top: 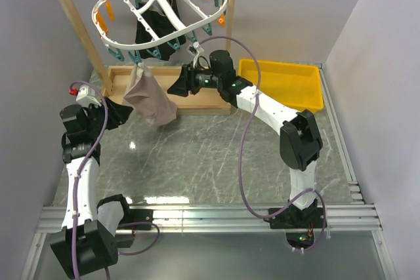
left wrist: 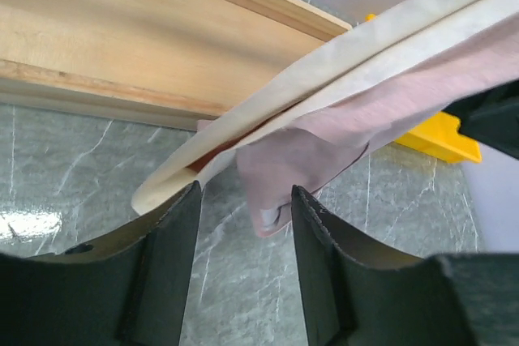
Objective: Clip the underwear to the hanger
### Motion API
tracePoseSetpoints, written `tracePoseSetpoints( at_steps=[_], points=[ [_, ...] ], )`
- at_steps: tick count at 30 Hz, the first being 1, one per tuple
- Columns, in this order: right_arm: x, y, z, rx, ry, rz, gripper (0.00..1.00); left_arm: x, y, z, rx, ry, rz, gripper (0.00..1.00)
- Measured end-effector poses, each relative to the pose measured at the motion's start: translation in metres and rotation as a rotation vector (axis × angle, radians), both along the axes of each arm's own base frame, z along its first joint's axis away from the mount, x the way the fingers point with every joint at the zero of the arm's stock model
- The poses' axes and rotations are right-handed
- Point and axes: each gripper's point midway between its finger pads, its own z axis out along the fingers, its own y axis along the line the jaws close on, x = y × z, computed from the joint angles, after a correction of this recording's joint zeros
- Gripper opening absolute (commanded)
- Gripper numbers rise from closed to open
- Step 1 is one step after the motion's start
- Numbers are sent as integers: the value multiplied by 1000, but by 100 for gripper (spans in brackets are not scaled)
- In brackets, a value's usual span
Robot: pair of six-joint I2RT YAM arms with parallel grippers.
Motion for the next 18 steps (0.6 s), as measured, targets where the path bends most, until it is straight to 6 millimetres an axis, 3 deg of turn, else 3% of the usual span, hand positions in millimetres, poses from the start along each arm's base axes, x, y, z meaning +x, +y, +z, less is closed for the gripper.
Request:
tracePoseSetpoints(
  at_steps=[5, 8, 12, 18],
  points=[
    [9, 10, 2, 20, -24, 7, 59, -1, 2, 0, 20, -4, 7, 41],
    [12, 14, -5, 15, -16, 1, 52, 0, 5, -2, 32, -1, 22, 34],
    [26, 22, -13, 23, -1, -24, 48, 1, 10, -3, 42, 5, 48, 41],
    [47, 35, -27, 34, 22, -61, 51, 11, 26, -19, 44, 58, 133, 40]
  ],
)
